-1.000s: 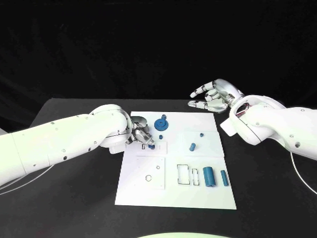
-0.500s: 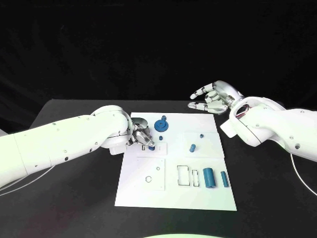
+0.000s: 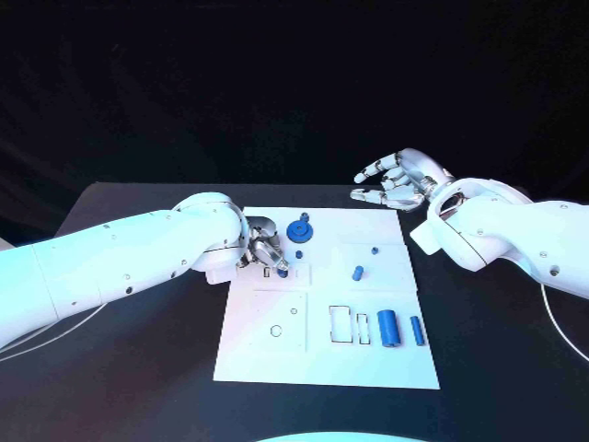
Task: Assemble the parts on the task board
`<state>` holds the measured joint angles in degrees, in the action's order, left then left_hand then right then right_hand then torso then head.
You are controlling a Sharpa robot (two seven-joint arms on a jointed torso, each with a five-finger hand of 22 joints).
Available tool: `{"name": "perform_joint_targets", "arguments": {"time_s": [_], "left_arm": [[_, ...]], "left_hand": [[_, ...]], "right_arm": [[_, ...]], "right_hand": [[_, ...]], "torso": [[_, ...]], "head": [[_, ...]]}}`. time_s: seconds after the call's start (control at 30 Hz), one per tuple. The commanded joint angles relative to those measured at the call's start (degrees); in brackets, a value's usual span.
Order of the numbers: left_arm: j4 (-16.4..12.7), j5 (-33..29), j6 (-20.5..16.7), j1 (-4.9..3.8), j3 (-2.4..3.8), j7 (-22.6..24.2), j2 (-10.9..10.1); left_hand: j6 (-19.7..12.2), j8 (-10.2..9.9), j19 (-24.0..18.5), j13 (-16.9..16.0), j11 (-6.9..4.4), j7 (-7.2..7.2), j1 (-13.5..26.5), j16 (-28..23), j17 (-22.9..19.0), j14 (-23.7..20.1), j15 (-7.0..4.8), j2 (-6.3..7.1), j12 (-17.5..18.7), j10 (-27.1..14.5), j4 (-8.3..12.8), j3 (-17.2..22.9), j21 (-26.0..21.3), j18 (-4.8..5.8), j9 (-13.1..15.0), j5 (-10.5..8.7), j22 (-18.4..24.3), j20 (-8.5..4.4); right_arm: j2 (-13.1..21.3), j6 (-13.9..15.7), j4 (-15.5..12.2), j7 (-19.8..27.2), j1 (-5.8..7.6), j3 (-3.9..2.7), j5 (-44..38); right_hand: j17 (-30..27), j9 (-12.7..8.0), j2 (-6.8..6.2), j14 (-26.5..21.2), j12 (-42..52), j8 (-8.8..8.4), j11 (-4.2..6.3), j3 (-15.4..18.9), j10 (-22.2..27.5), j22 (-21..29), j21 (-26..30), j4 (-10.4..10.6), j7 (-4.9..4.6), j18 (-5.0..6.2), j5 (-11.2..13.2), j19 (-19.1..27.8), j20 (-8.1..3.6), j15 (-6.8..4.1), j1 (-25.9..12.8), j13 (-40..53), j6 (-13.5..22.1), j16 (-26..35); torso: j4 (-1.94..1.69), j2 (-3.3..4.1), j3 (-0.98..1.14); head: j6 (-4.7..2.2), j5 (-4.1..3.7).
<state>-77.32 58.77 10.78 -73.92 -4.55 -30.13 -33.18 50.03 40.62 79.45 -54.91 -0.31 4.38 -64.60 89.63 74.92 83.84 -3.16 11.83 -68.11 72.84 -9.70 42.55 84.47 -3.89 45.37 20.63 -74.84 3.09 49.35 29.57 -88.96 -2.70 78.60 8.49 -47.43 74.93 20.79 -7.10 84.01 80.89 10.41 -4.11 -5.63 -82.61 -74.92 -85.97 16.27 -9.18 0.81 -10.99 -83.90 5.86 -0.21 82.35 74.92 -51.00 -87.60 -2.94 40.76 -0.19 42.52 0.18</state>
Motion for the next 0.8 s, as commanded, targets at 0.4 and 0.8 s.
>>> {"name": "perform_joint_targets", "arguments": {"time_s": [0.4, 0.8], "left_arm": [[0.5, -1.6, 1.5, 0.31, -0.57, -0.4, 0.7], [0.8, -1.8, 0.6, 0.33, -0.59, -0.5, 0.8]], "left_hand": [[1.1, -0.3, 0.7, -1.4, -0.6, -1.15, 1.5, 0.4, 15.1, 6.2, -0.75, 0.56, -1.1, 2.1, 9.2, 7.4, 0.4, 0.67, 0.4, 0.0, -0.6, -0.39], [3.1, -2.2, 1.0, -2.2, -1.28, -2.1, 4.9, 0.4, 15.1, 6.2, -1.42, 0.16, -1.1, 2.3, 2.5, -6.8, 0.1, 0.74, -0.2, -1.74, -0.7, -1.1]], "right_arm": [[0.1, -0.6, -0.2, 0.5, -0.03, -0.01, -0.5], [0.2, -0.5, -0.2, 0.5, -0.03, -0.01, -0.6]], "right_hand": [[9.3, -0.1, 0.14, 4.5, -0.4, 0.18, -0.17, -0.1, 0.4, -12.1, 0.4, 0.2, 0.03, 0.34, 0.2, -3.9, 0.04, 0.19, 0.3, 6.6, 0.5, 0.4], [9.2, -0.2, -0.25, 4.5, -0.5, 0.36, -0.17, -0.1, 0.5, -12.0, 0.6, 0.1, 0.02, 0.37, -0.9, -3.9, 0.04, 0.19, 0.3, 6.5, 0.7, 0.5]], "torso": [[-0.11, -0.06, 0.01], [-0.06, -0.06, 0.03]], "head": [[0.37, -0.36], [0.29, -0.23]]}}
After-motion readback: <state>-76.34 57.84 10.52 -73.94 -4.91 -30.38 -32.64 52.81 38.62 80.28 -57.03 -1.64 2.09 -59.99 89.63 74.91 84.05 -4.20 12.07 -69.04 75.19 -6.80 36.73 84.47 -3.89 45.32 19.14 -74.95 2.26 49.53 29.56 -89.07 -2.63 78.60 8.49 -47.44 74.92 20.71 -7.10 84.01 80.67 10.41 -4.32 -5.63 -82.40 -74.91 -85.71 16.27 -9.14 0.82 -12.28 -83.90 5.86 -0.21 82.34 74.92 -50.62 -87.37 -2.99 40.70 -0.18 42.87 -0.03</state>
